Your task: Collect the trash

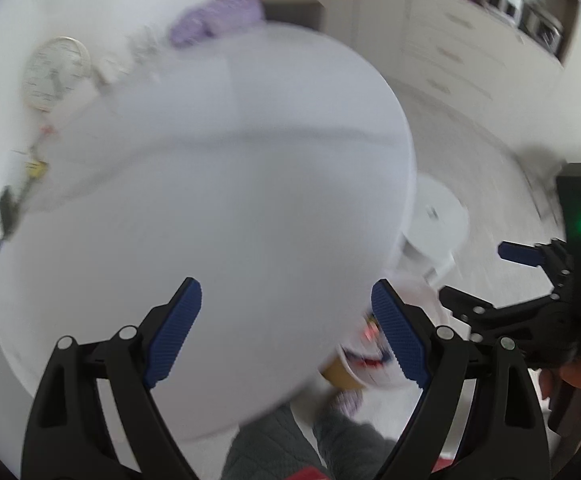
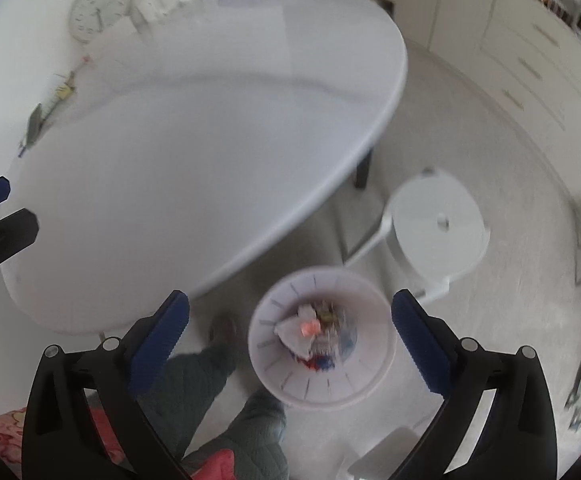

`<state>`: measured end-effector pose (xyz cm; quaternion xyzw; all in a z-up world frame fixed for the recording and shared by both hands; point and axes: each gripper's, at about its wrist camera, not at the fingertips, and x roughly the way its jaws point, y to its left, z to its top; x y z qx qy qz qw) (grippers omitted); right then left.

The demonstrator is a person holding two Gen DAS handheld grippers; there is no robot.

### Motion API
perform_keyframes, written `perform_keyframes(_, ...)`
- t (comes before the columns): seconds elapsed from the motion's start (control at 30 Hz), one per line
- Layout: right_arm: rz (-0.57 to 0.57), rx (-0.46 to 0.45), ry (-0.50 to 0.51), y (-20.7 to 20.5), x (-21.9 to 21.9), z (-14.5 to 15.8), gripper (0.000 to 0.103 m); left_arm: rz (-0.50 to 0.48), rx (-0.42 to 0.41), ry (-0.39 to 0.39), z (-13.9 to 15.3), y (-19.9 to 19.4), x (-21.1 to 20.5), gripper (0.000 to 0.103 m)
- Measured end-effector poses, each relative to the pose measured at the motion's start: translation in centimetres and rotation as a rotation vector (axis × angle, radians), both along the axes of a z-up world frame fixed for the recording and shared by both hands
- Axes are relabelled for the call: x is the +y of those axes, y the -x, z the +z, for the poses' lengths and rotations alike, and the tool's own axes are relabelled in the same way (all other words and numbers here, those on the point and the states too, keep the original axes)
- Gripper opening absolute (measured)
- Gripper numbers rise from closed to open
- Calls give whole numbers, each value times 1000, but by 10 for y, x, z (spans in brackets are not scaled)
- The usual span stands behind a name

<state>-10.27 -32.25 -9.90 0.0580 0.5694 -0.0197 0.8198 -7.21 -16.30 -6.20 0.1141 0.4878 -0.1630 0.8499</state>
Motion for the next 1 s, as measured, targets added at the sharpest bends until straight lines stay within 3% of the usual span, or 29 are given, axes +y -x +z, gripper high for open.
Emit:
perform_keyframes(0.3,72,-228,-29,-85,68,110,100,140,-216,43,84,-64,79,83)
perform_keyframes(0.4,87,-264,-28,-107,92,123,100,159,-244,56,92,-82,103,83)
perform_keyframes(0.73,66,-279,-16,-152,144,129,100,182,-243,98,100,-134,162,83)
perform_keyframes(1.0,97,-388,67,-172,177,183,100,193,-345,119,142,-158,189,83)
